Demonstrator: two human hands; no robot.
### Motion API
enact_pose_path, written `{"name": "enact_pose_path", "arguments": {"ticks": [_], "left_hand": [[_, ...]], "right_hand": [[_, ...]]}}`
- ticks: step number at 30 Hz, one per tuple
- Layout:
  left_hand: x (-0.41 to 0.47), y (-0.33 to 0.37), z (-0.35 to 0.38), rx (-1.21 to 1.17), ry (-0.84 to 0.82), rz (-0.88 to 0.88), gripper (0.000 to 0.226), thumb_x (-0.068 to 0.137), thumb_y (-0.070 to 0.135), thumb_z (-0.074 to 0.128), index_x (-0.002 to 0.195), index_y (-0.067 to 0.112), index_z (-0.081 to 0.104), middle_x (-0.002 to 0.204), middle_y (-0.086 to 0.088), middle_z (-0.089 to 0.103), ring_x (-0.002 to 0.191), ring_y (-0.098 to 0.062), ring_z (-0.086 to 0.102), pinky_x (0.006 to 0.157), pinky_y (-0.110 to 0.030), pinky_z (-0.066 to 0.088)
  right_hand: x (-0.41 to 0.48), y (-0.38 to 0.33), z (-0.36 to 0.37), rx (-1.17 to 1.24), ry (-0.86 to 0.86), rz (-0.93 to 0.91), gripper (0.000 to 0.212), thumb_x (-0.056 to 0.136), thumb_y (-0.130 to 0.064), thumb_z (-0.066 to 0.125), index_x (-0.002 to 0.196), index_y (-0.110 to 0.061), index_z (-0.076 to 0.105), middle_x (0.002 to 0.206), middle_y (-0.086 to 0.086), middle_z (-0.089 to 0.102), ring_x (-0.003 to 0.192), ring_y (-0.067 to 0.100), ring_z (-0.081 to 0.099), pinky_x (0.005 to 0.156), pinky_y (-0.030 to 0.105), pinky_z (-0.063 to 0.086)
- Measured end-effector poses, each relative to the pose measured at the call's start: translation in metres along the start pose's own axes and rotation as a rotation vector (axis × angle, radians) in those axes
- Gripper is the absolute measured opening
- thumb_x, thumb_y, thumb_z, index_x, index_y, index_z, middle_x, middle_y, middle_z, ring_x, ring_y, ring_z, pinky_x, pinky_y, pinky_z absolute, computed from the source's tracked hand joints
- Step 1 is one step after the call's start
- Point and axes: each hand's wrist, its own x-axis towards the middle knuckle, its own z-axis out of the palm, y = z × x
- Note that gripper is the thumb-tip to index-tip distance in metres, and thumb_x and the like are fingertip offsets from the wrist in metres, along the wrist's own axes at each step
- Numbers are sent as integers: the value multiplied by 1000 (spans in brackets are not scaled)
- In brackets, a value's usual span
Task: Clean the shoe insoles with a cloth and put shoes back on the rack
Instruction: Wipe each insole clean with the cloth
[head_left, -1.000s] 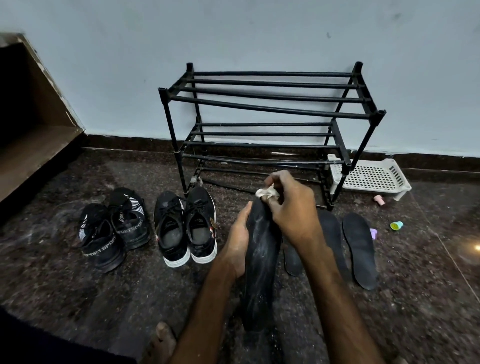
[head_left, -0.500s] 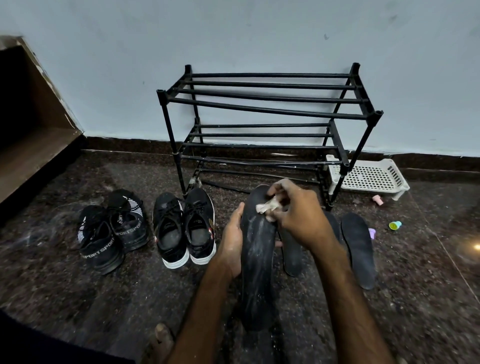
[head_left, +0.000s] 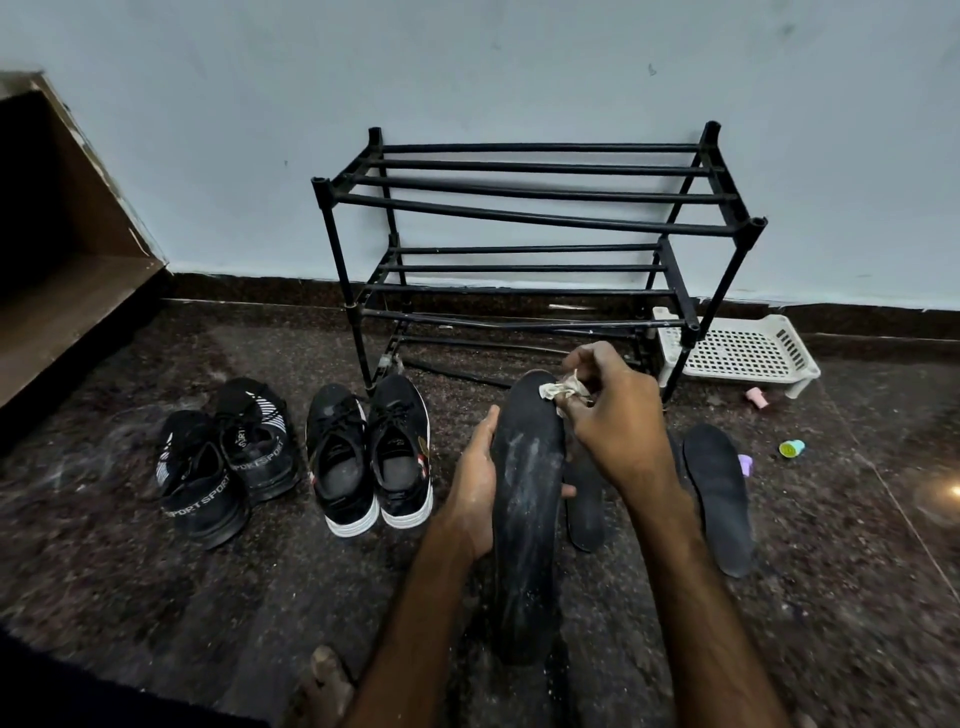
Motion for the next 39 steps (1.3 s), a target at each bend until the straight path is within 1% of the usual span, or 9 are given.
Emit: {"name": "enact_pose_path", "arguments": {"ticks": [6, 12, 15, 20, 26, 29, 32, 36, 39], "left_hand": [[-3, 8, -1, -46, 27, 48, 67, 97, 56, 36, 105, 0, 71, 97, -18, 69, 78, -28, 69, 65, -37, 58], [-12, 2, 11, 45, -115, 60, 53, 84, 43, 45, 75, 0, 75, 68, -16, 69, 53, -25, 67, 50, -28, 54], [-2, 4, 1, -41, -50, 15, 64, 93, 53, 42, 88, 1, 78, 87, -18, 72, 67, -28, 70, 58, -36, 57], [-1, 3, -8, -24, -99, -19, 69, 93, 60, 39, 107, 2, 74, 108, -20, 70, 89, -33, 70, 71, -45, 58], [-3, 3, -14, 37, -188, -52, 79, 93, 65, 29, 116, 1, 70, 110, -20, 70, 87, -35, 70, 65, -45, 58], [2, 2, -15, 24, -164, -38, 77, 94, 65, 31, 104, 3, 75, 96, -18, 72, 75, -31, 71, 58, -39, 57], [7, 0, -15, 35, -118, -33, 74, 91, 67, 36, 100, 5, 76, 91, -17, 72, 70, -28, 69, 58, -36, 56], [8, -2, -10, -17, -77, -35, 67, 92, 64, 39, 121, 11, 67, 111, -15, 70, 99, -27, 66, 89, -39, 48], [8, 1, -14, -78, -62, -18, 68, 91, 63, 42, 124, 8, 63, 111, -18, 68, 101, -28, 66, 88, -40, 51]], "right_hand": [[-2, -5, 1, 47, 200, 101, 28, 82, -10, 77, 102, -23, 61, 80, -11, 61, 59, -8, 51, 51, 2, 38], [0, 2, 5, 108, 103, 161, 9, 90, -18, 69, 94, -23, 75, 85, -7, 72, 71, -3, 61, 57, 2, 39], [1, -1, 5, 185, 38, 169, 11, 93, -28, 66, 91, -21, 74, 77, -6, 71, 67, 2, 64, 54, 2, 38], [-2, -3, 2, 241, 40, 210, 5, 89, -17, 71, 87, -13, 71, 60, -5, 64, 41, -7, 55, 39, 6, 37], [0, 4, 5, 212, 195, 252, 6, 88, -24, 72, 93, -21, 73, 85, -5, 72, 78, 9, 69, 76, 36, 57], [-3, -2, 2, 146, 320, 35, 24, 87, -10, 71, 111, -15, 71, 103, -3, 70, 92, 9, 65, 86, 26, 55], [-3, -15, 1, 137, 151, -32, 45, 85, -4, 72, 125, -16, 58, 106, -7, 65, 94, 5, 62, 84, 7, 49], [-10, -22, 17, 83, -44, -127, 21, 84, -7, 73, 99, -20, 67, 97, -10, 67, 91, 6, 62, 84, 27, 53], [-11, -17, 16, 64, -355, -96, 14, 82, -12, 75, 88, -23, 71, 93, -5, 68, 84, 8, 64, 74, 34, 57]]}}
